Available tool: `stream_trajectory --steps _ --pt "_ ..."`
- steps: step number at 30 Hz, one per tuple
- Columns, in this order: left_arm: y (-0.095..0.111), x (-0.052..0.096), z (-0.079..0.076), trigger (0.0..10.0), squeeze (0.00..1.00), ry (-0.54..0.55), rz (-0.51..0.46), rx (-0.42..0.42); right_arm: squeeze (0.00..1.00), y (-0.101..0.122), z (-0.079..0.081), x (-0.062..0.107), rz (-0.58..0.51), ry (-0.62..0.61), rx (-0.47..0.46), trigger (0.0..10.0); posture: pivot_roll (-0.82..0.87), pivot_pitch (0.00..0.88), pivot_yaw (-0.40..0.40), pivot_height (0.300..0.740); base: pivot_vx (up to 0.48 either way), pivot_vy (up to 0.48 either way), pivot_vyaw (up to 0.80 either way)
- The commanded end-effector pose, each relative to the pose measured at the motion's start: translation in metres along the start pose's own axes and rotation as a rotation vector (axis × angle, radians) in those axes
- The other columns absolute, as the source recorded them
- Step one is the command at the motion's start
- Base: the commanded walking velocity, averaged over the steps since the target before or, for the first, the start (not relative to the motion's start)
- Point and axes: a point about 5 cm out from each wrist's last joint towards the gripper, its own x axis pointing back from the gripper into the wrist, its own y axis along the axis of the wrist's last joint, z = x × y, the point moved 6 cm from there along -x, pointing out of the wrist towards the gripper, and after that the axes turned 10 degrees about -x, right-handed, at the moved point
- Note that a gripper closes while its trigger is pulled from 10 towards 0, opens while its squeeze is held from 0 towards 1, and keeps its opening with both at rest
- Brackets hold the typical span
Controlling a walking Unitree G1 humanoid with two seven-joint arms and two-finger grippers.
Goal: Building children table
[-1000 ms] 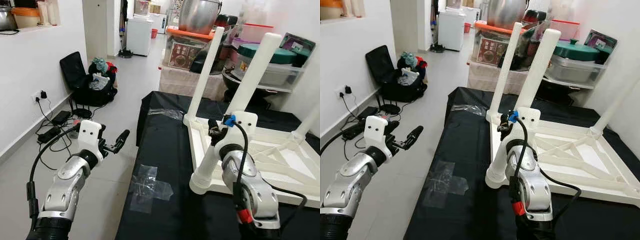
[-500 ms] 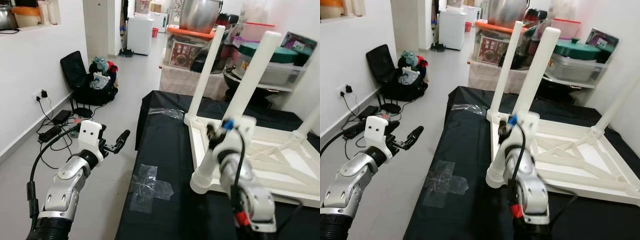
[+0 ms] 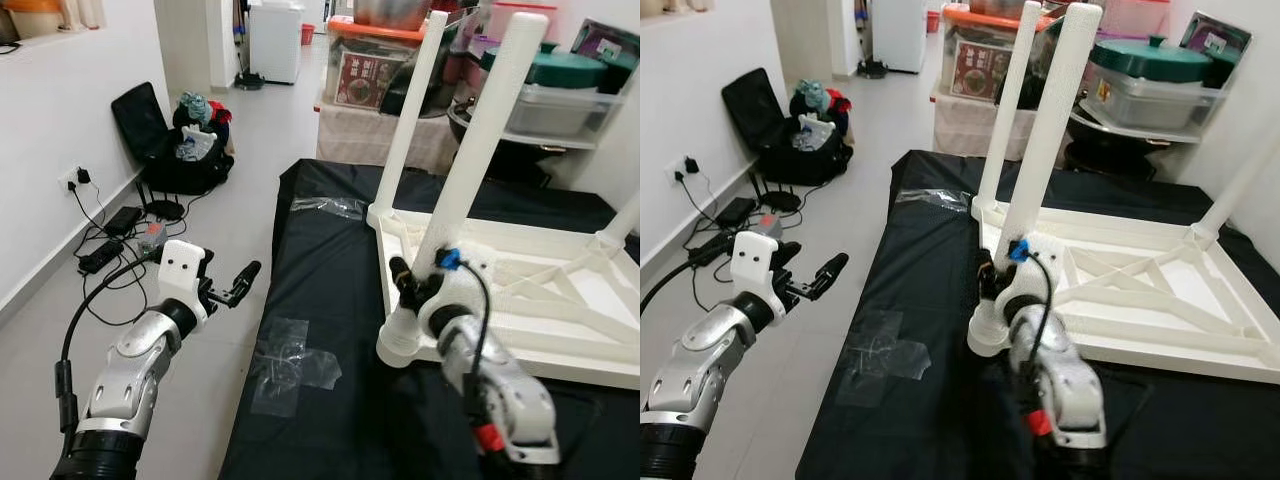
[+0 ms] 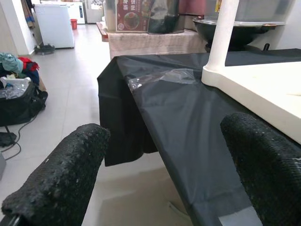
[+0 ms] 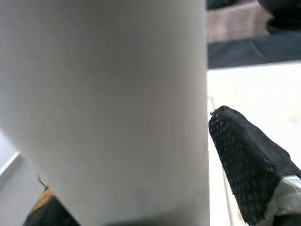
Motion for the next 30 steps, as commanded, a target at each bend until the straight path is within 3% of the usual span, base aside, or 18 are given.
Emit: stream_trajectory --steps 1,7,8,9,10,11,15,21,28,29,30 --pt "-0.002 0.0 -0.001 10.0 0.0 -0.011 0.008 -0.016 0.0 0.017 -0.015 -0.001 -0.06 -0.024 -0.014 10.0 0.06 0.0 -0.1 0.74 0.0 0.0 0.0" --pt "-0.002 -0.001 -0.002 10.0 0.0 -0.013 0.007 -0.017 0.0 0.021 -0.011 -0.002 -0.061 0.026 -0.003 10.0 0.06 0.0 -0.1 0.74 0.0 0.0 0.0" --pt "-0.001 -0.001 -0.003 10.0 0.0 -0.016 0.005 -0.018 0.0 0.026 -0.005 -0.005 -0.053 0.121 0.028 10.0 0.06 0.0 -0.099 0.74 0.0 0.0 0.0" --pt "-0.001 -0.001 -0.003 10.0 0.0 -0.016 0.005 -0.018 0.0 0.026 -0.005 -0.005 -0.053 0.121 0.028 10.0 0.06 0.0 -0.099 0.74 0.0 0.0 0.0" --pt "0.0 -0.001 -0.003 10.0 0.0 -0.019 0.003 -0.022 0.0 0.032 -0.003 -0.009 -0.035 0.217 0.087 10.0 0.07 0.0 -0.105 0.74 0.0 0.0 0.0" --pt "0.0 -0.001 -0.003 10.0 0.0 -0.019 0.003 -0.022 0.0 0.032 -0.003 -0.009 -0.035 0.217 0.087 10.0 0.07 0.0 -0.105 0.74 0.0 0.0 0.0" --pt "0.002 -0.002 -0.001 10.0 0.0 -0.021 -0.004 -0.033 0.0 0.043 0.003 -0.014 0.008 0.438 0.198 10.0 0.09 0.0 -0.118 0.74 0.0 0.0 0.0" --pt "0.002 -0.001 0.0 10.0 0.0 -0.021 -0.004 -0.036 0.0 0.044 0.008 -0.012 0.028 0.517 0.214 10.0 0.09 0.0 -0.118 0.74 0.0 0.0 0.0" --pt "0.003 -0.001 -0.003 10.0 0.0 -0.034 -0.006 -0.043 0.0 0.033 0.009 -0.009 0.128 0.662 0.273 10.0 0.09 0.0 -0.12 0.74 0.0 0.0 0.0" --pt "0.003 -0.001 -0.004 10.0 0.0 -0.036 -0.006 -0.044 0.0 0.035 0.007 -0.012 0.124 0.661 0.268 6.9 0.09 0.0 -0.12 0.74 0.0 0.0 0.0" --pt "0.003 -0.001 -0.004 10.0 0.0 -0.036 -0.006 -0.044 0.0 0.035 0.007 -0.012 0.124 0.661 0.268 6.9 0.09 0.0 -0.12 0.74 0.0 0.0 0.0"
